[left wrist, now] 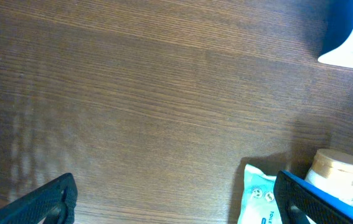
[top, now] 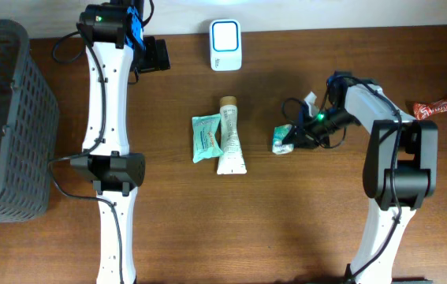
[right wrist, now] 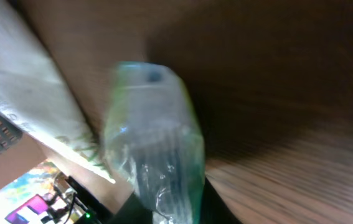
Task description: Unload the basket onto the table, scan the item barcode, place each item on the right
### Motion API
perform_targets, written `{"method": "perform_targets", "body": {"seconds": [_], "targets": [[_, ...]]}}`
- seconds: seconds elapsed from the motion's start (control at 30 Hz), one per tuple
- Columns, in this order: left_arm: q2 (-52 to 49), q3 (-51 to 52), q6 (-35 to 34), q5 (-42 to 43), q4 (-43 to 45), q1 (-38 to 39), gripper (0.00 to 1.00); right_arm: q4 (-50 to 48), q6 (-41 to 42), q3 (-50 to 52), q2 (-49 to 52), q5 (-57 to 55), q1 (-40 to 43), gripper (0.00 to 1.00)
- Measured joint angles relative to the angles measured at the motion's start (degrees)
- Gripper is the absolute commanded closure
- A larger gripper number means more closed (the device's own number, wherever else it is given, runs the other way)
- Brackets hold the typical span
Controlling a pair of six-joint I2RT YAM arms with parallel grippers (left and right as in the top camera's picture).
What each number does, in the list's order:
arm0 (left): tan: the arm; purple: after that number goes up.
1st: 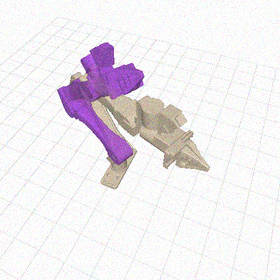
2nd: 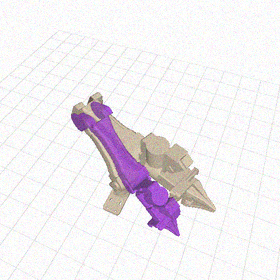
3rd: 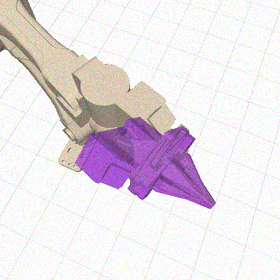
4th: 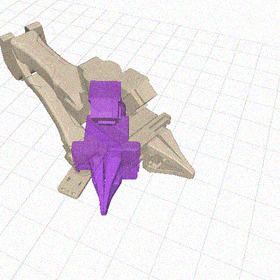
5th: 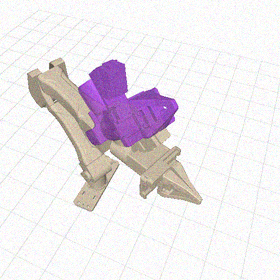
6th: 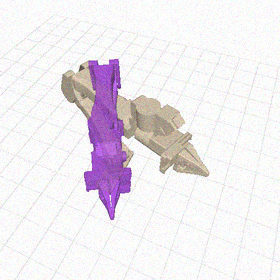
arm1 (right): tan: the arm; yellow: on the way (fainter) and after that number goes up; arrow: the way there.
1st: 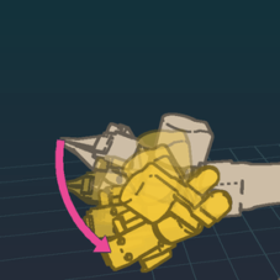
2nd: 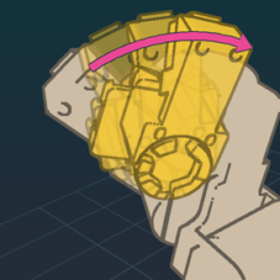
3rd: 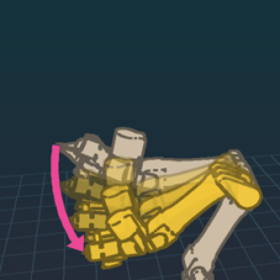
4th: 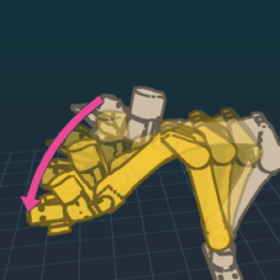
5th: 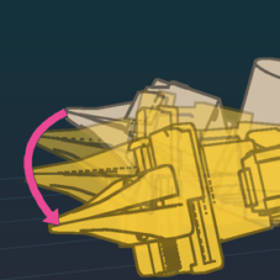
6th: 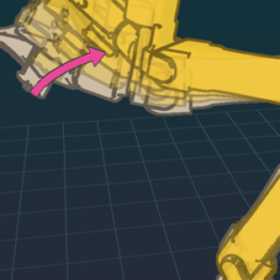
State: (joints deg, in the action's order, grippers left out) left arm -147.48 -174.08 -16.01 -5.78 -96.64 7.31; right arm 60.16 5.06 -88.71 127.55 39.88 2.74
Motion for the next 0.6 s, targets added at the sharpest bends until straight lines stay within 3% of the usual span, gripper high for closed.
{"method": "perform_targets", "body": {"seconds": [0.03, 0.1, 0.33, 0.6], "targets": [[0.0, 0.0, 0.0, 0.0, 0.0, 0.0, 0.01, 0.6, -0.1, 0.2, 0.0, -1.4, 0.5, 0.46], [0.0, 0.0, 0.0, 0.0, 0.0, 0.0, 0.01, 2.9, 0.2, -0.2, 0.0, -2.6, 1.6, 0.38], [0.0, 0.0, 0.0, 0.0, 0.0, 0.0, 0.01, 13.4, -0.8, -10.6, 0.0, -9.9, 4.5, 0.38], [0.0, 0.0, 0.0, 0.0, 0.0, 0.0, 0.01, 13.9, -1.1, -12.6, 0.0, -11.5, 0.8, 0.37]]}}
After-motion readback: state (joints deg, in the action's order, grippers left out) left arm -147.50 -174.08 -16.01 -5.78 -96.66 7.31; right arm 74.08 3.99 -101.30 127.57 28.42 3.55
